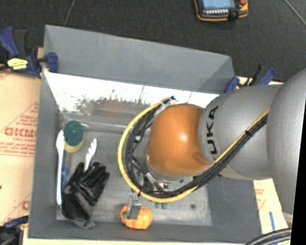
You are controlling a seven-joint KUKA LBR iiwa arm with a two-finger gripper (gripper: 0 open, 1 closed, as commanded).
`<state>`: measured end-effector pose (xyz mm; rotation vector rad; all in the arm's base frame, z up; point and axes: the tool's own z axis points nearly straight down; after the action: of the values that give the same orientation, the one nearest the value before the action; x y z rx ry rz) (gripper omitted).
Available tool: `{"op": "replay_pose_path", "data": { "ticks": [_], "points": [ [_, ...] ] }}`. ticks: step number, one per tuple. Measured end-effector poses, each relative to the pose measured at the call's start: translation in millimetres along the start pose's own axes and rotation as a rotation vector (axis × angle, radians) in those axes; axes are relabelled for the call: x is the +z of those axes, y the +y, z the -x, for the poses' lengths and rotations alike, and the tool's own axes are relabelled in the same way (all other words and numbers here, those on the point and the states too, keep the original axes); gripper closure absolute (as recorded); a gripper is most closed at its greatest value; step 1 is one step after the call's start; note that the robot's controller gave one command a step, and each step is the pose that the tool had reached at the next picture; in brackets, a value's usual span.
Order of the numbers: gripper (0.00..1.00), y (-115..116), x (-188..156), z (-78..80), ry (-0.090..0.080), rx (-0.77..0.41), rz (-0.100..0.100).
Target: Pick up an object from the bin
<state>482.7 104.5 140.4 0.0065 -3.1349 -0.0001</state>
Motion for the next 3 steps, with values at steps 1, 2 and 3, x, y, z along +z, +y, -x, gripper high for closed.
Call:
{"op": "replay_pose_path", "data": {
  "ticks": [1,2,3],
  "points": [
    [0.0,-0.6,-4.2,2.0,-0.008,0.005,0.001],
    [0.0,63.4,70.6,51.9,-0.011,-0.519,0.0],
    [0.0,66.6,10.2,53.4,-0.013,-0.516,-0.001]
  ]
}}
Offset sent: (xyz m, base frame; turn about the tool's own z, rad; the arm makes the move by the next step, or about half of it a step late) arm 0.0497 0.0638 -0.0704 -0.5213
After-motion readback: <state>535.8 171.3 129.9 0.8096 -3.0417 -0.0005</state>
